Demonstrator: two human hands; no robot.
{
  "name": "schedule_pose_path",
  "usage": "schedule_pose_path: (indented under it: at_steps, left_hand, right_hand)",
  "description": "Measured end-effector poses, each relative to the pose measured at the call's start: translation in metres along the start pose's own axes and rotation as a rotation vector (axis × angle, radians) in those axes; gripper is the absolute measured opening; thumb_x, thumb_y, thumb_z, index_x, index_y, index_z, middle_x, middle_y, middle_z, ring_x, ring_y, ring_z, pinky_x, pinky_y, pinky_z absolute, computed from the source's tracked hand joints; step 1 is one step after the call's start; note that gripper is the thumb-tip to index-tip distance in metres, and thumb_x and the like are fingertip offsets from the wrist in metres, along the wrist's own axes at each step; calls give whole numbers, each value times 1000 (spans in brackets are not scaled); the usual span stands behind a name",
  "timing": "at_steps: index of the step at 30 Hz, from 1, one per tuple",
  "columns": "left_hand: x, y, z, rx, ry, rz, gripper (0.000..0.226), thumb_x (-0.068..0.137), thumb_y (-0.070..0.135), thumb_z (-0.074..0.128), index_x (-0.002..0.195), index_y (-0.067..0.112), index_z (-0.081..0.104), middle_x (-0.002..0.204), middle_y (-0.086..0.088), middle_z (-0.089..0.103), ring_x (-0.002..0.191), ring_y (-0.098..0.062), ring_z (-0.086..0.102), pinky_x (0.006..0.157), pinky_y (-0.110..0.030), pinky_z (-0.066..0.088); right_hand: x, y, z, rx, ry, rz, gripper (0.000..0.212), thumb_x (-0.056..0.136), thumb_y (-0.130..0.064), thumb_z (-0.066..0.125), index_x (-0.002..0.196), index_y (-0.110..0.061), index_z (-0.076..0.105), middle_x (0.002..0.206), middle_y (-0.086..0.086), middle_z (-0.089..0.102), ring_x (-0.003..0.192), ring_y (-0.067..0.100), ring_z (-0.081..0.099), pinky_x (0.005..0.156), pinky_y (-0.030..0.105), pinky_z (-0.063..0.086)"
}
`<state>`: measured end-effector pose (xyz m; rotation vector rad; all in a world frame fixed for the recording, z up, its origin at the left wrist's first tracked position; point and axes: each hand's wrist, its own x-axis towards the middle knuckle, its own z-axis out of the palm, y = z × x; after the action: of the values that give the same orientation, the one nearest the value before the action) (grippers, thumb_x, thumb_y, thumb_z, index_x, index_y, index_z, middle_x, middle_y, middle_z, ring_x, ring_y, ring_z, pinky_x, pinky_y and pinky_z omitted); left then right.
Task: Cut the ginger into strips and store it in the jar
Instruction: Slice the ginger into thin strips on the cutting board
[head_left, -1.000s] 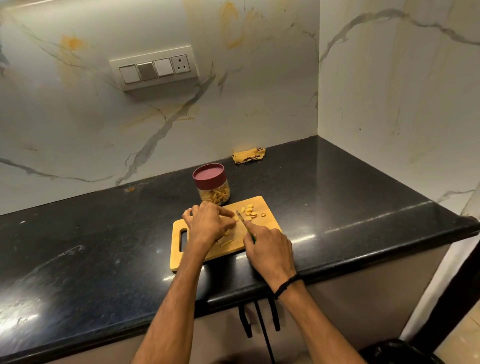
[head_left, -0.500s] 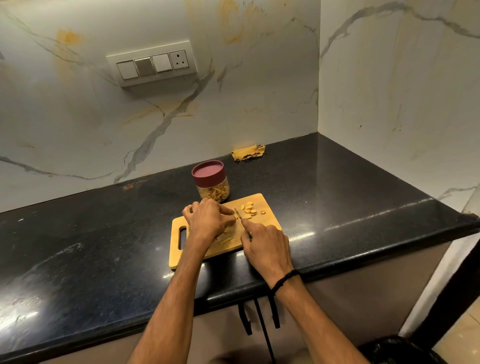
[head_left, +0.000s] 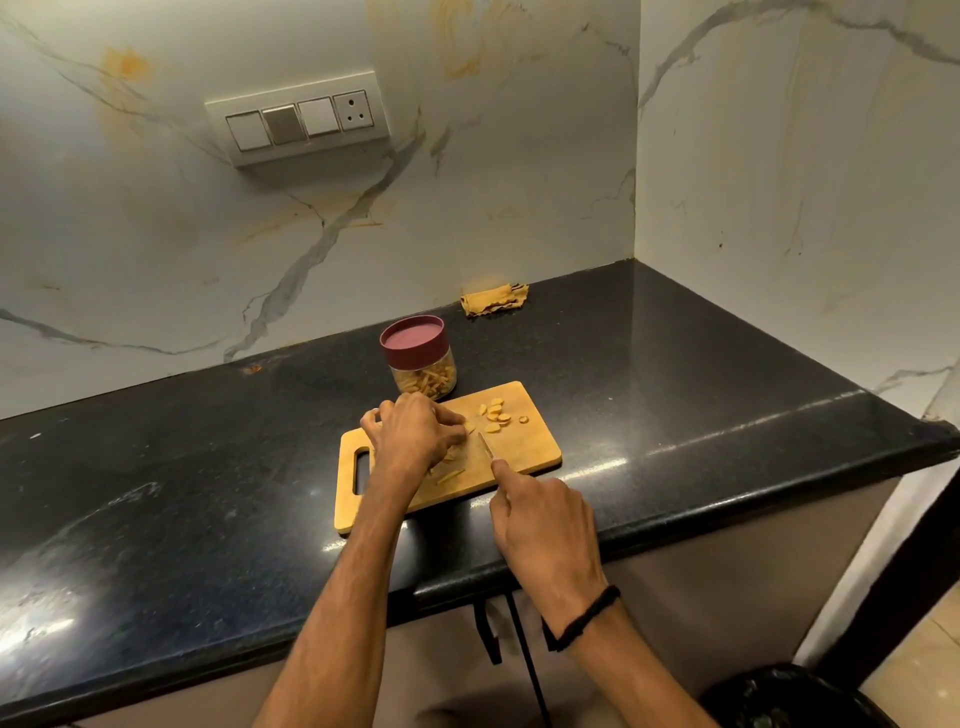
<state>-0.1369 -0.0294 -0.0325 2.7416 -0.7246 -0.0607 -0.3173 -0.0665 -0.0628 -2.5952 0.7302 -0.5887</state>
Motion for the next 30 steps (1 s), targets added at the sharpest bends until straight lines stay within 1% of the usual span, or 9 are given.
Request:
schedule_pose_path:
  at_steps: [2, 6, 11, 15, 19, 22, 24, 27, 30]
  left_hand:
    - [-1, 0, 0, -4, -4, 4, 23, 88, 42, 73, 111, 38, 75, 129, 3, 61, 128, -28, 41, 110, -50, 25]
    - [-1, -1, 1, -20, 3, -5, 21, 87, 42, 74, 108, 39, 75, 127, 4, 63, 126, -27, 43, 109, -49, 26]
    - [0, -1, 2, -20, 25, -5, 21, 86, 42, 75, 107, 37, 76, 124, 4, 65, 125, -27, 45, 108, -49, 26]
    - [1, -2, 3, -25, 38, -4, 21, 85, 43, 76, 106, 37, 77, 122, 4, 66, 124, -26, 46, 108, -49, 27]
    - [1, -4, 5, -40, 54, 5, 22, 84, 43, 77, 104, 35, 77, 121, 5, 66, 124, -25, 46, 108, -49, 27]
    - [0, -5, 4, -39, 51, 7, 21, 84, 43, 77, 104, 36, 77, 122, 5, 66, 123, -25, 47, 107, -49, 27]
    - [0, -5, 3, -35, 33, 10, 21, 86, 42, 75, 106, 38, 76, 123, 5, 65, 122, -26, 46, 107, -48, 28]
    - [-1, -4, 1, -21, 0, 15, 21, 89, 43, 73, 109, 40, 75, 124, 5, 64, 122, -26, 45, 106, -47, 29]
    - [0, -5, 0, -8, -16, 20, 21, 89, 44, 71, 110, 43, 73, 125, 5, 64, 123, -26, 45, 104, -47, 30]
  right_hand:
    - [3, 0, -3, 40, 6, 17, 37, 104, -31, 36, 141, -30, 39, 78, -4, 48, 68, 12, 46, 62, 24, 35]
    - [18, 0, -3, 99, 2, 32, 40, 104, -33, 36, 144, -33, 39, 90, 0, 62, 71, 11, 45, 65, 23, 36]
    - [25, 1, 5, 101, -25, 23, 41, 104, -33, 36, 144, -33, 42, 87, -2, 61, 69, 11, 47, 64, 24, 40]
    - [25, 4, 6, 88, -19, 24, 40, 104, -33, 37, 144, -32, 41, 92, -2, 64, 70, 11, 47, 65, 23, 40]
    - [20, 3, 4, 110, -26, 50, 41, 104, -34, 37, 145, -32, 38, 94, -2, 64, 71, 10, 48, 70, 24, 45]
    - [20, 1, 3, 134, -3, 46, 43, 103, -34, 37, 146, -33, 38, 83, -5, 55, 67, 9, 46, 59, 17, 35]
    - [23, -1, 3, 146, 4, 36, 43, 103, -34, 37, 146, -33, 40, 79, -7, 50, 66, 8, 46, 57, 17, 33]
    - [27, -1, 4, 149, 12, 23, 43, 103, -34, 38, 146, -32, 41, 81, -6, 56, 68, 7, 46, 61, 20, 36]
    - [31, -2, 5, 138, 15, 5, 41, 103, -34, 38, 144, -32, 42, 87, -3, 63, 68, 8, 45, 61, 20, 34]
